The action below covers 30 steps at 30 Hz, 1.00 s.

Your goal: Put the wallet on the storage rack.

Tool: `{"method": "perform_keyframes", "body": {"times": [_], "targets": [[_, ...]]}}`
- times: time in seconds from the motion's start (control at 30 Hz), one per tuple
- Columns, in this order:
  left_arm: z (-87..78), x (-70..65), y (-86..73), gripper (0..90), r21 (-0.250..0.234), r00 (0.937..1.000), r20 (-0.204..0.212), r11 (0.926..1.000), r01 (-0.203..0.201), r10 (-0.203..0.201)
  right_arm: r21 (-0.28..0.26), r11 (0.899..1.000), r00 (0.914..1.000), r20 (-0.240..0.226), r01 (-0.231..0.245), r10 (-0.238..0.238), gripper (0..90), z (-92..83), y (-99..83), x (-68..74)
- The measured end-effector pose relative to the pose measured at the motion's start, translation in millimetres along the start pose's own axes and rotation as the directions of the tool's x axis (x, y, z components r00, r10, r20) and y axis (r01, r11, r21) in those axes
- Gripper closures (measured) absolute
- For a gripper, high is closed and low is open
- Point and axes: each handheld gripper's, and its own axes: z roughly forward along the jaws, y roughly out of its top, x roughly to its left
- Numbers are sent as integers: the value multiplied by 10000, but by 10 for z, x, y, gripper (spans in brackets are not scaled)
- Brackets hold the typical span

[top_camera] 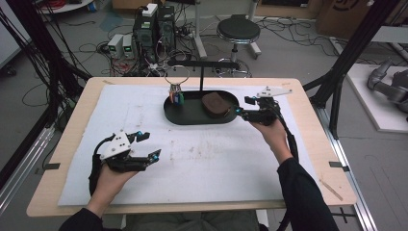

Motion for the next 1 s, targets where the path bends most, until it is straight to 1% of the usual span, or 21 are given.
{"method": "perform_keyframes", "body": {"times": [0.1,0.23,0.4,0.5,0.6,0.67,0.73,0.87,1.0], "targets": [[17,21,-4,289,78,10000,-55,10000,-25,25,-169,9997,9999,53,-151,152,355,-176,-127,-16],[32,58,-21,289,141,9998,-167,9999,79,-76,-408,9988,9996,37,-282,284,347,-386,-288,-13],[48,96,-47,286,256,9991,-386,9995,172,-162,-526,9979,9993,-37,-374,373,319,-585,-477,-12],[46,107,-59,282,282,9985,-489,9993,241,-227,-630,9969,9989,0,-473,474,290,-673,-599,-36],[36,115,-69,271,322,9977,-637,9992,254,-233,-788,9942,9972,103,-726,737,266,-725,-715,-79],[17,124,-79,270,332,9973,-689,9991,258,-235,-705,9935,9958,141,-893,906,260,-752,-784,-104],[-12,138,-96,267,354,9964,-816,9991,251,-222,-688,9931,9952,173,-949,963,253,-769,-826,-128],[-78,187,-138,266,287,9934,-1073,9986,439,-406,-665,9930,9949,194,-971,986,243,-768,-854,-153],[-132,240,-180,259,182,9885,-1359,9975,689,-658,-540,9939,9949,236,-964,978,227,-735,-861,-159]]}}
